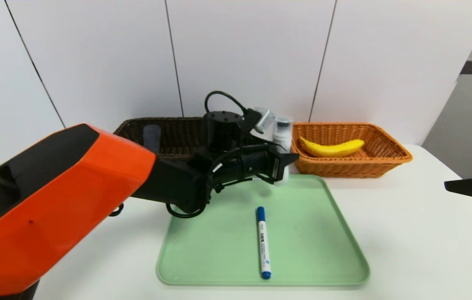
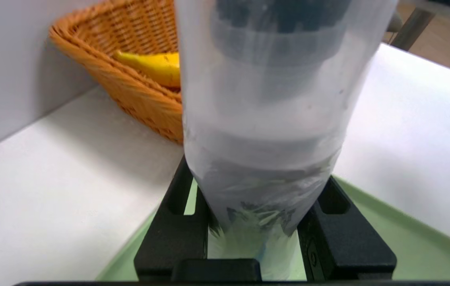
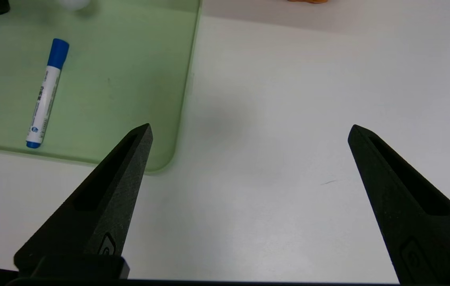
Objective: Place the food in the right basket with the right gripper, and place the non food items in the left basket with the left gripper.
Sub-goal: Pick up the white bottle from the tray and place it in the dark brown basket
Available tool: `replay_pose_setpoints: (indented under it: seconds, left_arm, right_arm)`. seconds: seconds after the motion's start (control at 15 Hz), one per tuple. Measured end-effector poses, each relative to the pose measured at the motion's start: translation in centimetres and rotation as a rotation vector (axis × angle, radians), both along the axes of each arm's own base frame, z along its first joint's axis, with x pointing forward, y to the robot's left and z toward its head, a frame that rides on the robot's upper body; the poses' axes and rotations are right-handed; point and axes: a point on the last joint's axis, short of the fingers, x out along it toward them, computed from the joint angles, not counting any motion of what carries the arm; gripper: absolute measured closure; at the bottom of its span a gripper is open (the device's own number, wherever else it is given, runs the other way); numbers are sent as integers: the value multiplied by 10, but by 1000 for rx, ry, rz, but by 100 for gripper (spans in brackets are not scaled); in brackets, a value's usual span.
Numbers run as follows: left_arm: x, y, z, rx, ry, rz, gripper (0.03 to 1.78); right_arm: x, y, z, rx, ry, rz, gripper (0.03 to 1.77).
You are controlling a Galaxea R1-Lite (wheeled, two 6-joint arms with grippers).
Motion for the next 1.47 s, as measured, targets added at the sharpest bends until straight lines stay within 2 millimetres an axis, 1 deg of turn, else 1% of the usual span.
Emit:
replay_pose_setpoints:
  seconds: [0.07, 0.2, 0.33, 0.4, 0.47, 0.53, 0.67, 0.73, 0.87, 0.93, 1.0, 1.2, 1.47]
  left_arm:
    - [-4, 4, 13, -6, 3, 3, 119]
    - [-16, 15, 45, -10, 19, 9, 119]
    - [-21, 32, 86, -23, 18, 58, 119]
    - [-17, 47, 105, -38, 1, 107, 119]
    - [-11, 63, 119, -49, -12, 158, 119]
    - [-2, 83, 129, -54, -19, 215, 119]
    - [14, 120, 138, -49, -15, 316, 119]
    - [22, 139, 139, -44, -7, 363, 119]
    - [35, 171, 134, -27, 24, 437, 119]
    - [41, 185, 128, -10, 57, 472, 119]
    - [47, 195, 121, 3, 86, 498, 119]
    - [60, 214, 96, 33, 153, 538, 119]
    - [77, 223, 63, 64, 227, 560, 119]
  right_arm:
    - [-1, 0, 0, 0, -1, -1, 10]
    - [-2, -1, 0, 0, -3, -3, 10]
    - [-3, -1, 0, 1, -6, -5, 10]
    - [-4, -1, 0, 1, -7, -7, 10]
    - [-4, -1, 0, 1, -7, -8, 10]
    - [-4, -1, 0, 1, -8, -8, 10]
    - [-4, -1, 0, -1, -8, -8, 10]
    - [-3, -1, 0, -3, -7, -7, 10]
    - [-2, -1, 0, -5, -8, -8, 10]
    - [-2, -1, 0, -6, -5, -8, 10]
    - [-1, -1, -1, -6, -2, -8, 10]
    - [2, 0, -2, -9, 4, -8, 10]
    - [3, 1, -2, -12, 11, -8, 10]
